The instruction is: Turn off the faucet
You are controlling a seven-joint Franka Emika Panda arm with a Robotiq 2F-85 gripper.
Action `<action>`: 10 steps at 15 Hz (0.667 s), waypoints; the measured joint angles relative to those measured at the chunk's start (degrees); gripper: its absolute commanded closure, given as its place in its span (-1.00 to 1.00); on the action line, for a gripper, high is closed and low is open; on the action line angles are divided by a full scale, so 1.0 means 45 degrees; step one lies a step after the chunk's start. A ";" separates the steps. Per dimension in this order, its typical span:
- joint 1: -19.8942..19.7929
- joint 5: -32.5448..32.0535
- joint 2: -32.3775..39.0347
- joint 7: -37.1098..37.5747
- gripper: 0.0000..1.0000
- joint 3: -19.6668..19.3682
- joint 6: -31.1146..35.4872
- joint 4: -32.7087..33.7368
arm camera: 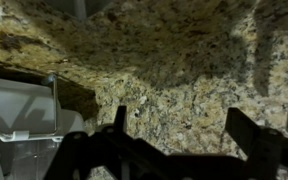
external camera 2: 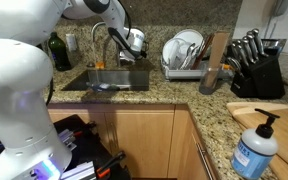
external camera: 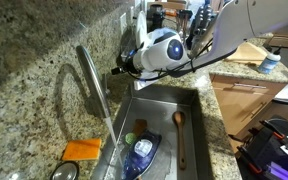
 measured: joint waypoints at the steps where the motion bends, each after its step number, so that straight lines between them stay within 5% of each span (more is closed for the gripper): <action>1: 0.0000 0.0002 0.0049 0.0000 -1.00 0.0011 0.0000 0.0000; 10: 0.0444 -0.0202 0.0918 -0.0025 -1.00 0.0000 0.0777 0.1273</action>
